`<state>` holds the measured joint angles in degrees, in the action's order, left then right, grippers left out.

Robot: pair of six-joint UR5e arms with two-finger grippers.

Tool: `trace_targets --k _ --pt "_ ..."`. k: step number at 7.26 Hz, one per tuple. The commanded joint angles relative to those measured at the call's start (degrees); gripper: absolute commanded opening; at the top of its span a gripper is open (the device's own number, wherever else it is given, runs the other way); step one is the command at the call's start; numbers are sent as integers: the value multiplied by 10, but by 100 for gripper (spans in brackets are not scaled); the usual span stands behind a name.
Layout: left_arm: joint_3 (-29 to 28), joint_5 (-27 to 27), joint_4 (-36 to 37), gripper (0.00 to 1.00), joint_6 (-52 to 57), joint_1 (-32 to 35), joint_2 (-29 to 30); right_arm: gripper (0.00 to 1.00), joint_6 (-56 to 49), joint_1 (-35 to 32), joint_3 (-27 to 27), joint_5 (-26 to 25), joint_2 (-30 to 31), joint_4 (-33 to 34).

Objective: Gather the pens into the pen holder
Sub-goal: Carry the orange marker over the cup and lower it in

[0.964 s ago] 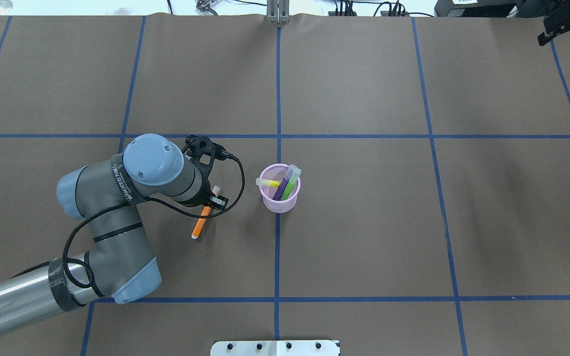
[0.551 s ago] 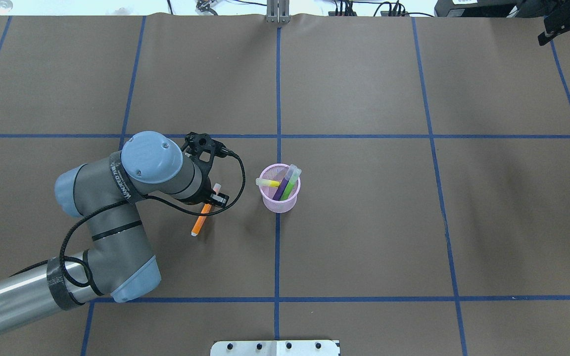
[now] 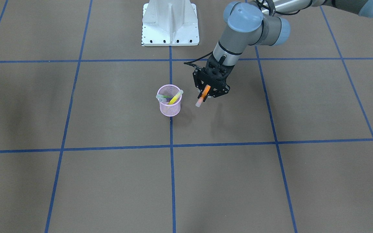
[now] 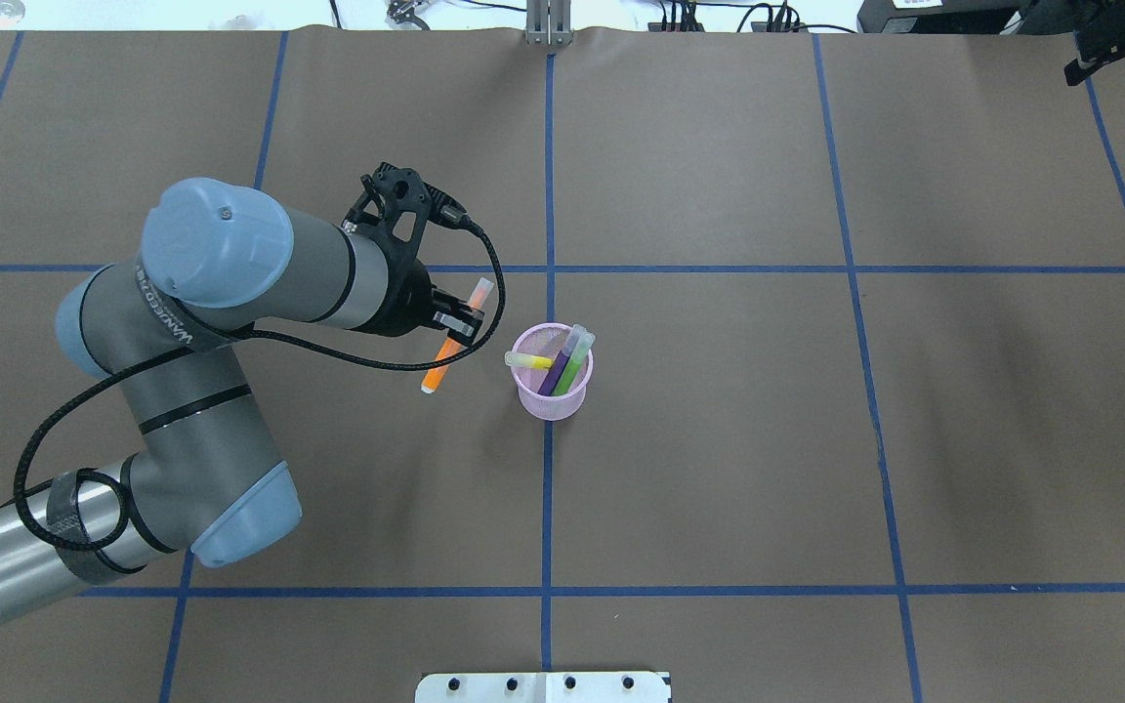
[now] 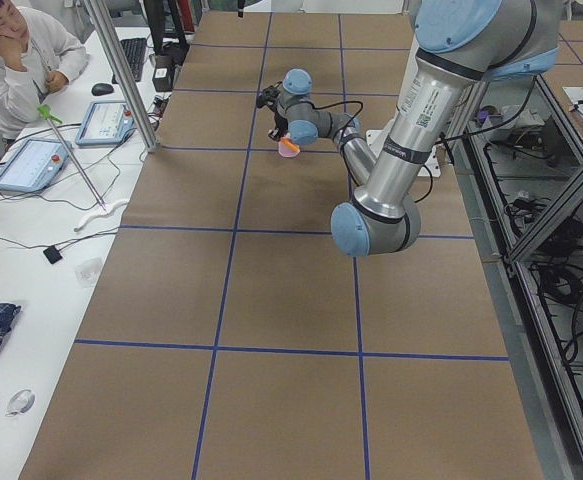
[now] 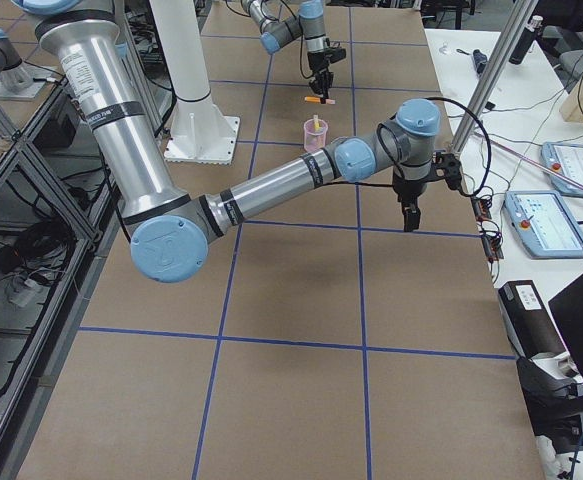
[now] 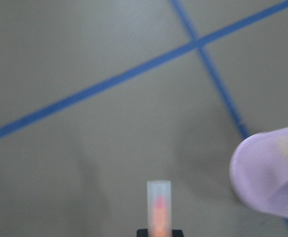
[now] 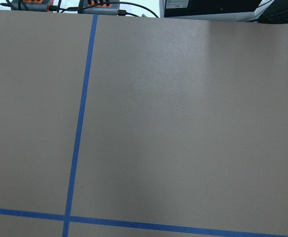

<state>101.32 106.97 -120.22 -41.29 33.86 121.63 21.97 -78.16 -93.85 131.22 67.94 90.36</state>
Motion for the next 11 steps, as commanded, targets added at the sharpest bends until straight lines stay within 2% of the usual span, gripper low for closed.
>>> trace_targets --k 1,2,3,10,11 --pt "-36 0 -194 0 8 -2 17 100 0 0 0 -1 -1 -2" --pt "-86 -1 -267 0 9 -3 46 100 0 -1 0 -1 -1 -2" --pt "-120 -37 -327 0 23 -4 54 100 0 0 0 -3 0 -3" --pt "-132 -65 -348 0 67 -41 50 100 1 0 0 -2 0 -5" --pt "-133 -67 -352 11 67 -43 51 100 1 0 1 -2 0 -5"
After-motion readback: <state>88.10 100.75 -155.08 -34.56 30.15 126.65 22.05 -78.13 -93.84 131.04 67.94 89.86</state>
